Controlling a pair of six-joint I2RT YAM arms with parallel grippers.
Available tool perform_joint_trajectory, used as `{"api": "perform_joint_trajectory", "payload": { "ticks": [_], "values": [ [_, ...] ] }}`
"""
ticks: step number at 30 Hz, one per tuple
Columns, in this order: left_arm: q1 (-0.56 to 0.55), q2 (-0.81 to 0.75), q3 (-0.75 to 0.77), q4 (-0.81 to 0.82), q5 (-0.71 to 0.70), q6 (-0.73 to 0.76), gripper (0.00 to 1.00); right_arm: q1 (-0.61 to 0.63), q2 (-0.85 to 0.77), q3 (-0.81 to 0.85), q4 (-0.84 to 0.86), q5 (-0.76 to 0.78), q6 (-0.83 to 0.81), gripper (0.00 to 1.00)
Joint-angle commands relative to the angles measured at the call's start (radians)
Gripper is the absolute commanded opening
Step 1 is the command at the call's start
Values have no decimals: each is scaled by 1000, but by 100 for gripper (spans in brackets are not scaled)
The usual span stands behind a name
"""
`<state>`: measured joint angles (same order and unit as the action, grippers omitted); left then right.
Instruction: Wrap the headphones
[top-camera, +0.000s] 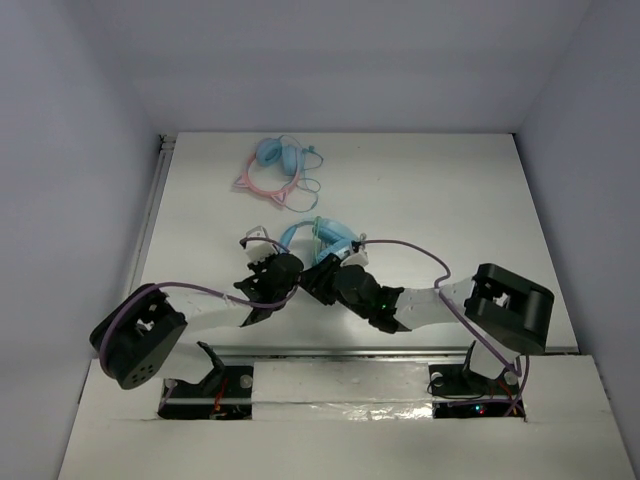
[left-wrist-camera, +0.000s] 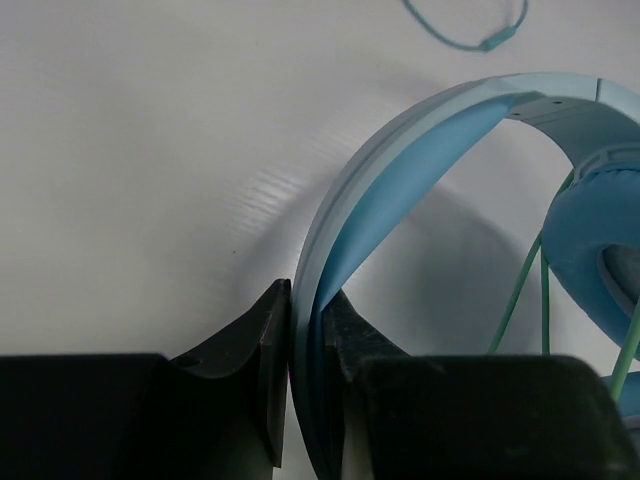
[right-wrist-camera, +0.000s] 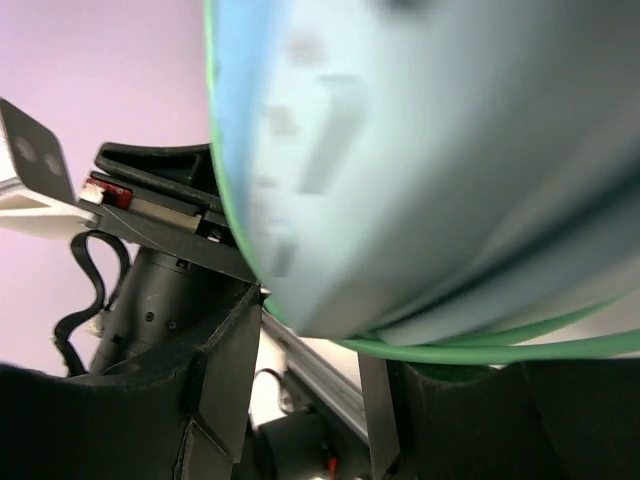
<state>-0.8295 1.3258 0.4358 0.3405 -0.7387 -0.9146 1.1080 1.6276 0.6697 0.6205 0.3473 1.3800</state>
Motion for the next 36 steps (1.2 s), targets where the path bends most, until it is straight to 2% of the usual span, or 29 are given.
{"api": "perform_joint_trajectory", "payload": {
  "ticks": [1, 5, 7, 8, 12, 13, 19, 24, 25, 28, 31, 32, 34, 36],
  "values": [
    [-30, 15, 43, 37, 139, 14, 0, -7, 0, 57, -19, 39, 4, 48],
    [-30, 64, 57, 38, 173, 40, 0, -16, -67, 41, -88, 52, -51, 54],
    [-20, 87, 73, 32, 177, 62, 0, -16, -90, 44, -157, 24, -79, 70],
    [-20, 102, 86, 25, 177, 71, 0, -16, -124, 51, -182, 21, -114, 73],
    [-20, 176, 133, -1, 193, 89, 0, -16, -236, 45, -274, -2, -188, 77],
    [-20, 182, 139, 2, 196, 92, 0, -16, -258, 50, -335, -16, -202, 80],
    [-20, 216, 176, 0, 208, 112, 0, -16, -394, 45, -536, -47, -303, 81],
    [-11, 227, 184, 2, 219, 114, 0, -25, -491, 34, -688, 125, -338, 68],
    [-11, 225, 185, 3, 222, 117, 0, -25, -503, 44, -746, 198, -346, 61],
    [-11, 230, 193, 0, 236, 120, 0, -34, -532, 97, -846, 312, -407, 48],
    [-2, 228, 204, -3, 257, 120, 0, -54, -532, 154, -919, 389, -463, 29],
    [-2, 224, 207, -3, 263, 125, 0, -54, -532, 166, -936, 407, -478, 26],
    [-2, 198, 213, -8, 278, 134, 10, -65, -552, 194, -959, 449, -496, 14],
    [-2, 153, 213, -6, 291, 148, 21, -65, -581, 195, -940, 463, -548, 13]
  ]
}}
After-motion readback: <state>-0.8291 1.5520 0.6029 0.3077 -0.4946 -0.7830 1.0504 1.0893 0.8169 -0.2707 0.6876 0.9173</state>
